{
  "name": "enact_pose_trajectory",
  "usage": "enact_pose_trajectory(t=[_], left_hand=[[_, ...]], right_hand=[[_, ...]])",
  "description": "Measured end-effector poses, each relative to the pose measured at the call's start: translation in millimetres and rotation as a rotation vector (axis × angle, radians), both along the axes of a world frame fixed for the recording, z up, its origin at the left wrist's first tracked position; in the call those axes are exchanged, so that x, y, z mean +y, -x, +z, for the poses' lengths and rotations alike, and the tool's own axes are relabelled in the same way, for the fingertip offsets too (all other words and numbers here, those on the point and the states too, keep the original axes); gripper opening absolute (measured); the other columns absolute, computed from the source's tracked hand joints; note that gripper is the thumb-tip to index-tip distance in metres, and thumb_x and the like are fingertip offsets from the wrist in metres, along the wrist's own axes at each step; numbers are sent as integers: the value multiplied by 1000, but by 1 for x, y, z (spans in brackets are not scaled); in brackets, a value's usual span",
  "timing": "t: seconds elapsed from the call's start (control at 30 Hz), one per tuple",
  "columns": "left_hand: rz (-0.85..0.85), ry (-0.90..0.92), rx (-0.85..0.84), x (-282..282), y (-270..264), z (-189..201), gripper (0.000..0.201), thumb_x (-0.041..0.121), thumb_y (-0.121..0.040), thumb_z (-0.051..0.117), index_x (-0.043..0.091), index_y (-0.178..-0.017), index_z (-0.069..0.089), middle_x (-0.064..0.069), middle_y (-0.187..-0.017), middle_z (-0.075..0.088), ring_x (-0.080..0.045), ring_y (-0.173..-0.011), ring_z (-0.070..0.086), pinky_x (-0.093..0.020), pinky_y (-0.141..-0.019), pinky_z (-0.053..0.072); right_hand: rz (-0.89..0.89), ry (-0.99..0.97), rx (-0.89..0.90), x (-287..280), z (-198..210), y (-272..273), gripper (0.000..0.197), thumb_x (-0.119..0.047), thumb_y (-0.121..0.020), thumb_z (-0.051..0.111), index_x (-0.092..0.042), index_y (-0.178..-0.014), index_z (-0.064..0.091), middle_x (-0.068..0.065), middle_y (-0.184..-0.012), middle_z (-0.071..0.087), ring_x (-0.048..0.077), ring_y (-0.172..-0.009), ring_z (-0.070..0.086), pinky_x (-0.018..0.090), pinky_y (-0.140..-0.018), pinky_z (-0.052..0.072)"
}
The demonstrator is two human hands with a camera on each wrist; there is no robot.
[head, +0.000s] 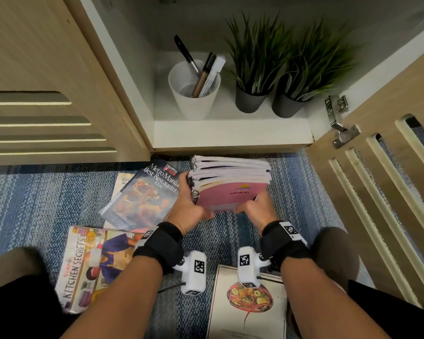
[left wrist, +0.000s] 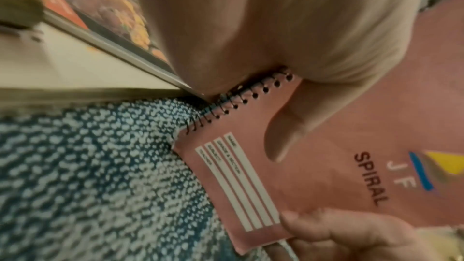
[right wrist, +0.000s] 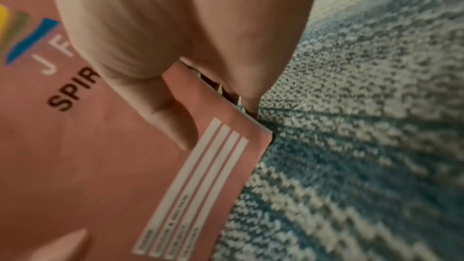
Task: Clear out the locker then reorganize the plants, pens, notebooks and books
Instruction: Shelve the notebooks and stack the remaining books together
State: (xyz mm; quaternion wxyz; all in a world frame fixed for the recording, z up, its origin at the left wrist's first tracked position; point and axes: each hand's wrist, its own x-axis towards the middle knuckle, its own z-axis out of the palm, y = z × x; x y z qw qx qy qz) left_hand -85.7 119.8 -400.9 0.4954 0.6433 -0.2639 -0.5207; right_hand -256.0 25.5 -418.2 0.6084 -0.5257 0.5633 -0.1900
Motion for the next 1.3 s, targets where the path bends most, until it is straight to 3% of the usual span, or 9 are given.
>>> enact_pose_trajectory(t=[0.2,0.33,0.4,0.47,0.53,0.73,0.83,1.03,1.3], left_hand=[[-68,2,-93,1,-4,-17,86,-28,-58,68,1,-136,46,-5,-118,69,-18,-113,65,-23,-79,57],[-84,-37,-152,2,-6,-7,61,-16,-80,67,6,-134,48,10,-112,66,17,-95,61,-7,-87,48],[-158,-58,-205,0,-11,-1,64,-4,-84,69,14,-141,44,11,-120,66,16,-104,59,-23,-104,47],[-236,-55,-268,-2,-15,12,69,6,-85,70,22,-144,40,9,-130,62,1,-117,58,-38,-111,43],[-241,-41,-312,-4,-16,32,74,7,-86,71,21,-147,31,3,-136,56,-13,-127,52,-40,-113,39],[-259,148,-492,-14,-29,131,69,7,-85,73,24,-139,34,4,-128,55,-15,-121,52,-42,-111,40],[-255,247,-620,-22,-35,195,73,10,-86,74,19,-144,30,8,-126,53,-10,-117,50,-27,-104,38],[-287,383,-754,-48,-49,302,75,15,-81,77,25,-143,36,7,-126,60,-16,-117,57,-39,-103,48],[-254,417,-777,-106,-35,404,88,15,-76,82,13,-144,27,-5,-135,56,-21,-122,56,-43,-108,43]], right_hand=[[-68,98,15,11,-4,-2,47,22,-73,62,-23,-87,68,-16,-90,68,-6,-82,65,14,-72,48],[53,96,39,8,-2,1,30,7,-88,64,-17,-105,69,-12,-103,62,7,-98,55,0,-69,41],[72,87,66,6,-5,7,32,4,-85,69,-8,-114,69,-2,-111,67,11,-101,60,5,-81,48],[51,83,65,7,0,11,38,1,-78,76,-8,-114,68,3,-109,73,19,-102,68,32,-95,55],[65,99,54,7,18,11,43,-1,-76,79,-9,-115,65,4,-109,73,16,-98,69,31,-92,55],[74,286,-24,-11,111,3,54,-11,-65,83,-24,-112,61,0,-109,73,20,-104,69,51,-99,51],[63,407,-71,-20,180,-3,51,-8,-67,84,-27,-108,61,-4,-105,72,19,-102,67,46,-99,51],[121,686,-37,-43,301,-2,49,-4,-73,79,-19,-118,62,-4,-107,69,15,-103,64,32,-86,50],[139,664,-56,-97,410,7,48,7,-72,78,-18,-108,60,7,-114,68,26,-107,65,42,-98,51]])
